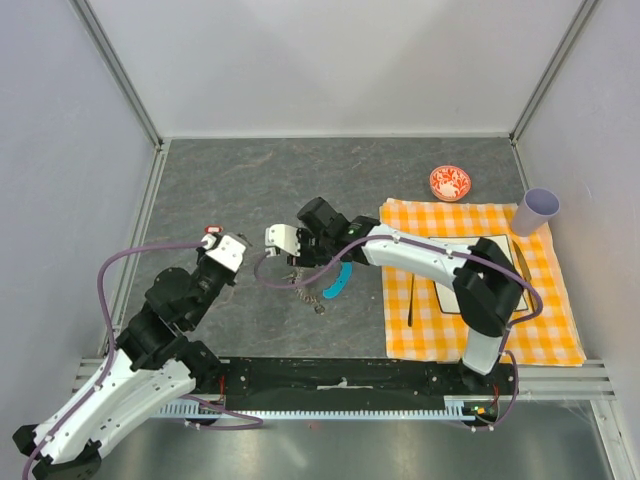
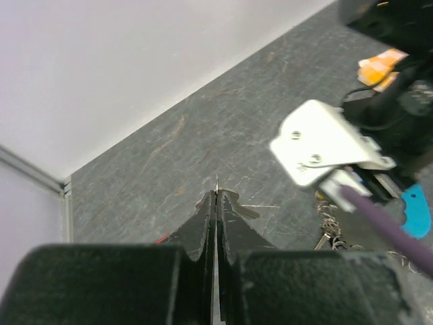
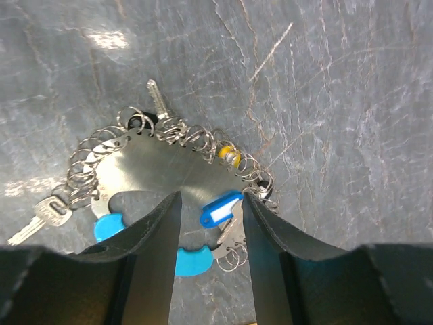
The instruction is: Put the keys on the keyring
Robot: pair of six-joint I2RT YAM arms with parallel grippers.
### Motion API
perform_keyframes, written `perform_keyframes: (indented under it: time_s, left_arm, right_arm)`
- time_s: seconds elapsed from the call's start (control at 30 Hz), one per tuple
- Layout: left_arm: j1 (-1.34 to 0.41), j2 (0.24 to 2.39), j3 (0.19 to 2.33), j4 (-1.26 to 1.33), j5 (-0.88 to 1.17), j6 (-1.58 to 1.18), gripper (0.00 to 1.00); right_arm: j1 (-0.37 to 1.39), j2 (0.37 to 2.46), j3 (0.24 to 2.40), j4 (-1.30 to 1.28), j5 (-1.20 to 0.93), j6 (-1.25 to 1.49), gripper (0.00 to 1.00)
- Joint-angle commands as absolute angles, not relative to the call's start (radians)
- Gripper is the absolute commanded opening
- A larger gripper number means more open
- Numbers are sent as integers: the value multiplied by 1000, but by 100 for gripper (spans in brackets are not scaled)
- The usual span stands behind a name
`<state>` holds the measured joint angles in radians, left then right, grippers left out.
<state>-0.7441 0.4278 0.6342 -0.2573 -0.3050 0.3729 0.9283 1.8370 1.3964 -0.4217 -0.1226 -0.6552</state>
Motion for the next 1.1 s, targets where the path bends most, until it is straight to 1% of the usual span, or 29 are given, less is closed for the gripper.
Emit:
perform_keyframes:
  time_s: [0.0, 0.2, 0.53, 0.77, 0.87, 1.07]
  left_arm:
    - [-745, 390, 637, -206, -429, 324, 2]
    - [-741, 319, 615, -178, -511, 319, 2]
    - [-730, 296, 611, -172, -492, 322, 2]
    - [-723, 304, 609, -170, -468, 322, 2]
    - [-721, 307, 609, -170, -456, 322, 2]
    - [-716, 310, 609, -170, -443, 319, 2]
  right_arm:
    - [968, 1775, 1327, -377, -195, -726, 49]
    - [1022, 1842, 1339, -376, -195, -765, 48]
    - [1054, 1976, 1423, -413, -204, -804, 47]
    - [1054, 2028, 1430, -414, -181, -805, 45]
    - [1054, 2036, 1430, -423, -166, -795, 41]
    - [1048, 2002, 1413, -434, -158, -706, 22]
